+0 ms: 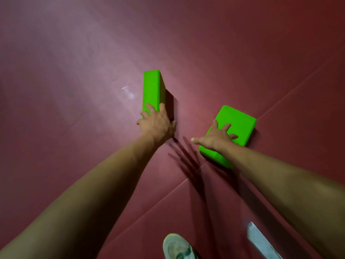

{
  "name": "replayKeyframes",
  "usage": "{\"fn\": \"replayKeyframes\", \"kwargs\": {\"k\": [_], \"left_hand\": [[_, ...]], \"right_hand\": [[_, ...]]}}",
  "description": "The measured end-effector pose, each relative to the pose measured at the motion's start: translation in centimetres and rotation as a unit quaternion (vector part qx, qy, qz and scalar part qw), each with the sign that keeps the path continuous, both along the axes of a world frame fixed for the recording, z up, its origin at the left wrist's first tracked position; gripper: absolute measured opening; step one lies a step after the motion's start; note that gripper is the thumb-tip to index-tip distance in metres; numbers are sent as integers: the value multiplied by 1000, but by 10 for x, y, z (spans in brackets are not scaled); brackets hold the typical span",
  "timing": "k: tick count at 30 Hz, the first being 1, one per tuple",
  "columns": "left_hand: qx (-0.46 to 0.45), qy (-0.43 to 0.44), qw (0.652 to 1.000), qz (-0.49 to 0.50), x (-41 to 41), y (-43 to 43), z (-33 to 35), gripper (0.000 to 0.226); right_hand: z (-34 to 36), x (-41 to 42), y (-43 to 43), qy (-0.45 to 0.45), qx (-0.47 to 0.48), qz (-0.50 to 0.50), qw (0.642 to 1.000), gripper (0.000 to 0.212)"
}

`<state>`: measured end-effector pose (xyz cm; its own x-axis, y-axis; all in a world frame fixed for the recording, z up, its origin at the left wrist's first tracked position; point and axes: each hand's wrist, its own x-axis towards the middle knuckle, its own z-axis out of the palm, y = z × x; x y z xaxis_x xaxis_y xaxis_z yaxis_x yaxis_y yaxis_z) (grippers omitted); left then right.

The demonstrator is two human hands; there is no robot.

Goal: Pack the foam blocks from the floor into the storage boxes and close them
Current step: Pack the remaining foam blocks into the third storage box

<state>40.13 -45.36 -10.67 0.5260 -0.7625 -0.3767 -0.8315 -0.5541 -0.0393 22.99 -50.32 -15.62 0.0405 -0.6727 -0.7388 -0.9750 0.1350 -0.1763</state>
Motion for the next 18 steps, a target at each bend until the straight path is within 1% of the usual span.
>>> {"fn": "replayKeyframes", "kwargs": {"k": [3,6,8,11,13,15,17,18], "left_hand": [[-24,-10,999,42,9,-32,-46,89],[-42,-10,996,85,15,-51,-79,101],[-39,-15,994,96,17,-59,-98,106],[-35,-67,993,94,26,-62,-109,103],[-40,-84,993,72,31,-60,-108,103],[-49,-83,993,64,31,-55,-103,108],[-75,-49,992,86,24,-46,-93,108],[-90,-27,992,87,20,-42,-87,108]], "right_hand": [[-48,6,-30,11,-28,-45,999,142],[-88,-3,-46,26,-80,-106,991,148],[-109,-4,-46,42,-127,-122,984,151],[-126,3,-38,59,-179,-128,974,141],[-128,3,-37,49,-191,-129,972,136],[-123,-8,-35,26,-198,-152,968,133],[-112,-28,-29,-20,-215,-184,959,128],[-105,-41,-27,-57,-222,-198,953,126]]}}
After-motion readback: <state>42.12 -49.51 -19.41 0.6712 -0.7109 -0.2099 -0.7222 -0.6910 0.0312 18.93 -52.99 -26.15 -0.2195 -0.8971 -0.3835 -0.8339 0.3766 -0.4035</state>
